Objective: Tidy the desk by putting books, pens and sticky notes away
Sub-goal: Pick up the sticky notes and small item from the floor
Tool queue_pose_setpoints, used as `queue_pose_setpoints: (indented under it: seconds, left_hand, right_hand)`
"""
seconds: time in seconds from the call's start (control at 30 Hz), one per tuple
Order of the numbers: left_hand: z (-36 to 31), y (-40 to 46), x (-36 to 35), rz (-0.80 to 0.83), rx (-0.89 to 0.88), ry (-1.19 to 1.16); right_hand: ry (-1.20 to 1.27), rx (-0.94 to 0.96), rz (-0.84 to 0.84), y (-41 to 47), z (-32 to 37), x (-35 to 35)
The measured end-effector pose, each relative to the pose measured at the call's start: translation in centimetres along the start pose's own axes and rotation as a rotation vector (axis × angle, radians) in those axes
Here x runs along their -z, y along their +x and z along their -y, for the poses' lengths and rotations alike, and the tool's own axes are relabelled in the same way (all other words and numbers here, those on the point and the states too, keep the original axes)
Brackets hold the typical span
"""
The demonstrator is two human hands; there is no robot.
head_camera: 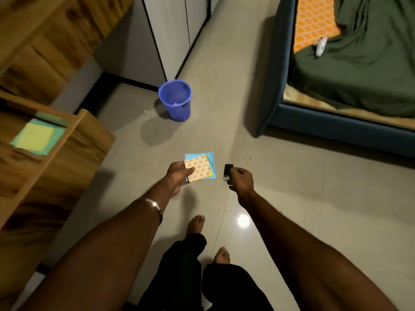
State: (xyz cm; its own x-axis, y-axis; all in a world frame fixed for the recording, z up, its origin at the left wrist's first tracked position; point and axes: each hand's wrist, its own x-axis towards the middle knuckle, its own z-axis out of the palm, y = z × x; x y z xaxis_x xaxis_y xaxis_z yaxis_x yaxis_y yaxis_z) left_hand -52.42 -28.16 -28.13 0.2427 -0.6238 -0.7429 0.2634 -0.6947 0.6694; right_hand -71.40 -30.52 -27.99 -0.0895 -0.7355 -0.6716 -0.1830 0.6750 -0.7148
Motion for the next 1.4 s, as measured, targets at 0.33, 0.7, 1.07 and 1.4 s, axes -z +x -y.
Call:
queue_pose_setpoints:
  seconds: [0.33,0.7,1.07,1.4]
  left_hand:
    - [-9.5,-8.0,4.2,-0.070,-0.176,-0.158]
    - [-17.9,-13.0,13.3,-0.224,-0.328,-0.350]
    - [-18.3,-14.0,26.0,-0.404,-0.347,-0.492]
    - [-15.6,-16.5,32.3,-0.565,-0.297,-0.608]
  right_hand:
    - [-0.067,0.200,0.122,-6.3,12.2,-3.5]
    - [-0.171,0.373,0.310,-12.3,24.0,-12.7]
    - [-0.297,0.458,0.420,-15.9,29.0,-24.2]
    - [-0.468,0.471,0.598,-18.8,27.6,-32.5]
